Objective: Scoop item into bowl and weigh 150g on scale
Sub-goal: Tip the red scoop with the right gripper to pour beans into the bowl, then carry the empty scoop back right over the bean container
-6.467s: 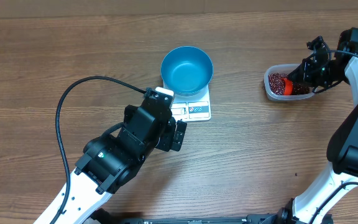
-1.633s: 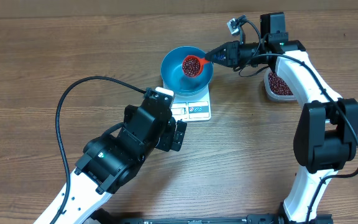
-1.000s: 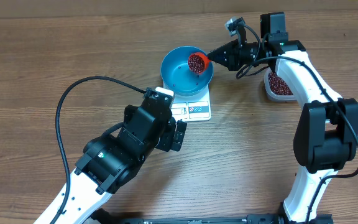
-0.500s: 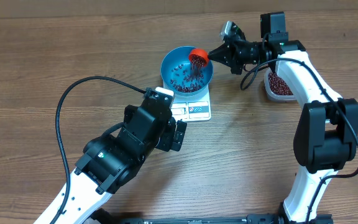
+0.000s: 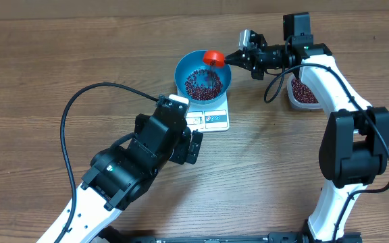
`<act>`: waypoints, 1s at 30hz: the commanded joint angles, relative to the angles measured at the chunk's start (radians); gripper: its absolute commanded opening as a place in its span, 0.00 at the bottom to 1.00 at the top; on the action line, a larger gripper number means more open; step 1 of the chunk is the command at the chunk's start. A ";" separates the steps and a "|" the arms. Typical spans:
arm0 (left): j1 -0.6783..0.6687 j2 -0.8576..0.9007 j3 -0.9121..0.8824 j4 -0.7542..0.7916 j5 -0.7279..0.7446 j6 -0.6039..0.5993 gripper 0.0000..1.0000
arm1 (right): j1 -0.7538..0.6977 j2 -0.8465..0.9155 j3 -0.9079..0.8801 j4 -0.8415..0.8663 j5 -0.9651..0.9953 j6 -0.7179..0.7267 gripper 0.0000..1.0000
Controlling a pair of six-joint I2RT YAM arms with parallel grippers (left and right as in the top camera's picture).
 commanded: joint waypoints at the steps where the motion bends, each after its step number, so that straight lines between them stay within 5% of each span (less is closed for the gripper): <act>1: 0.000 0.004 -0.002 0.004 0.005 0.019 1.00 | -0.001 0.013 -0.002 0.011 -0.077 -0.027 0.04; 10: 0.000 0.004 -0.002 0.004 0.005 0.019 1.00 | -0.005 0.013 -0.002 0.015 -0.223 0.047 0.04; 18: 0.000 0.005 -0.002 0.004 0.005 0.019 1.00 | -0.052 0.012 0.000 0.043 -0.480 0.261 0.04; 26: 0.000 0.010 -0.002 0.004 0.005 0.019 0.99 | -0.127 -0.024 0.006 0.169 -0.525 0.824 0.04; 30: 0.000 0.013 -0.002 0.004 0.005 0.019 0.99 | -0.138 -0.092 0.006 0.196 -0.341 1.084 0.04</act>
